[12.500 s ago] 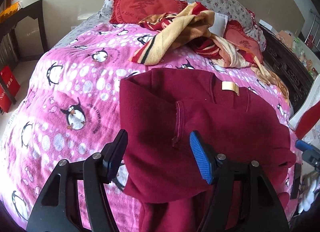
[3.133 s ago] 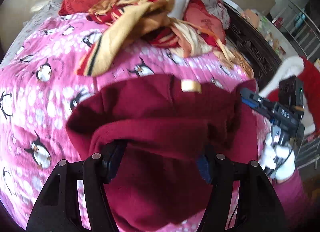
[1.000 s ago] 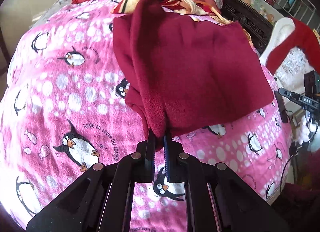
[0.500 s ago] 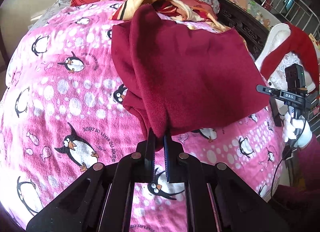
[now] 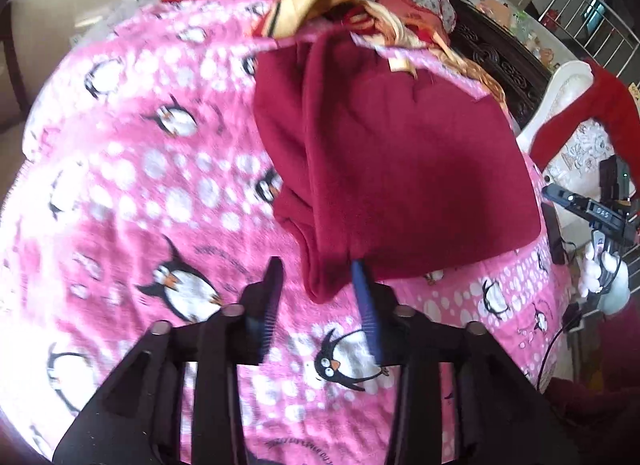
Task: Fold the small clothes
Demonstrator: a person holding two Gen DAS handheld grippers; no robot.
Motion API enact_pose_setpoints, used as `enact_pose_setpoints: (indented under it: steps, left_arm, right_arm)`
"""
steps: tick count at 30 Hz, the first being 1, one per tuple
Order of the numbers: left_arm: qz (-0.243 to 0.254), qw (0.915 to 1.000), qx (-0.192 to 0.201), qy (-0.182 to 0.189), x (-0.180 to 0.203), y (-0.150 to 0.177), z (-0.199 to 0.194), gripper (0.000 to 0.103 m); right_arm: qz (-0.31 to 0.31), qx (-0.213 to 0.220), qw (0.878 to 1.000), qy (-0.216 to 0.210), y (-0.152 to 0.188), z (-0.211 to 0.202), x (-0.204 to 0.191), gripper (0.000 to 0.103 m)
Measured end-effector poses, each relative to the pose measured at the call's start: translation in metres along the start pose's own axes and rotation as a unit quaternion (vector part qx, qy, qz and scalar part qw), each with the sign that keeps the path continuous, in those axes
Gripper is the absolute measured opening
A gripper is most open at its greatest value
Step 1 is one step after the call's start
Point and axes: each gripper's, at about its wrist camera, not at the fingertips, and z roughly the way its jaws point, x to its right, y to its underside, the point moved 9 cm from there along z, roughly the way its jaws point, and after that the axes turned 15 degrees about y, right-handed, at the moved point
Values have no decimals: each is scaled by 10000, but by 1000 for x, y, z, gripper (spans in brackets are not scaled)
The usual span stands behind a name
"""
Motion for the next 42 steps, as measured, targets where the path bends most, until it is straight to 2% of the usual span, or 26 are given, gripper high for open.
enact_pose_setpoints:
  steps: [1, 4, 6, 9, 12, 13, 14, 16, 18, 19, 22, 23, 24, 25, 26, 27, 28, 30, 32, 34, 38, 42]
  left_arm:
    - [79, 9998, 113, -114, 2, -8, -7, 40]
    - [239, 9987, 290, -341, 10, -31, -9, 43]
    - [260, 9975, 375, -534, 14, -49, 1, 47]
    - [326, 9952, 450, -806, 17, -71, 26, 47]
    - [154, 9940, 413, -999, 8, -90, 56, 47]
    - [77, 9932, 385, -1094, 2, -95, 66, 47]
    - [20, 9909, 398, -1287, -7, -100, 73, 47]
    - [-157, 9878, 385, -1500, -24, -106, 84, 47]
    - [-431, 9882, 340, -1426, -36, -106, 93, 47]
    - [-474, 9883, 370, -1399, -38, -107, 95, 47]
    - [-310, 9879, 388, -1472, -38, -108, 98, 47]
    - [-279, 9877, 393, -1486, -38, -108, 98, 48]
    - [-275, 9878, 401, -1482, -38, -108, 99, 48]
    - [-283, 9879, 409, -1472, -39, -108, 99, 48]
    - [-299, 9879, 415, -1462, -39, -108, 100, 48]
    - [-319, 9880, 419, -1450, -39, -108, 99, 48]
    - [-331, 9881, 420, -1444, -39, -109, 99, 48]
    - [-353, 9881, 429, -1435, -37, -109, 99, 48]
    - [-358, 9881, 439, -1429, -36, -109, 98, 48]
    - [-380, 9883, 450, -1409, -37, -108, 97, 48]
    - [-401, 9884, 449, -1393, -37, -107, 96, 48]
    - [-402, 9882, 453, -1409, -38, -107, 96, 48]
  right_arm:
    - [-26, 153, 9998, 143, -7, -7, 1, 54]
    - [-298, 617, 9974, 225, -32, -21, -11, 54]
    - [-527, 631, 9961, 334, -44, -13, -27, 54]
    - [-829, 729, 9932, 376, -60, 10, -57, 54]
    - [-934, 483, 9936, 404, -72, 49, -75, 54]
    - [-995, 432, 9926, 538, -76, 62, -77, 54]
    - [-1057, 391, 9906, 773, -81, 76, -76, 54]
    - [-971, 314, 9904, 936, -90, 97, -70, 51]
    - [-767, 412, 9891, 1186, -103, 106, -54, 41]
    - [-655, 427, 9895, 1216, -107, 108, -48, 38]
    - [-430, 395, 9927, 1055, -112, 117, -42, 38]
    - [-541, 415, 9915, 1105, -111, 120, -44, 39]
    - [-671, 446, 9901, 1151, -110, 121, -48, 46]
    - [-780, 458, 9896, 1114, -109, 121, -54, 63]
    - [-884, 443, 9904, 967, -107, 121, -61, 74]
    - [-1026, 384, 9910, 775, -106, 123, -69, 89]
    - [-1180, 296, 9897, 750, -105, 126, -74, 93]
    - [-1336, 182, 9866, 917, -105, 129, -79, 93]
    - [-1223, 116, 9884, 896, -106, 126, -81, 93]
    - [-962, 211, 9921, 776, -110, 116, -83, 84]
    - [-969, 613, 9916, 602, -110, 96, -104, 84]
    - [-1190, 542, 9900, 533, -107, 103, -130, 84]
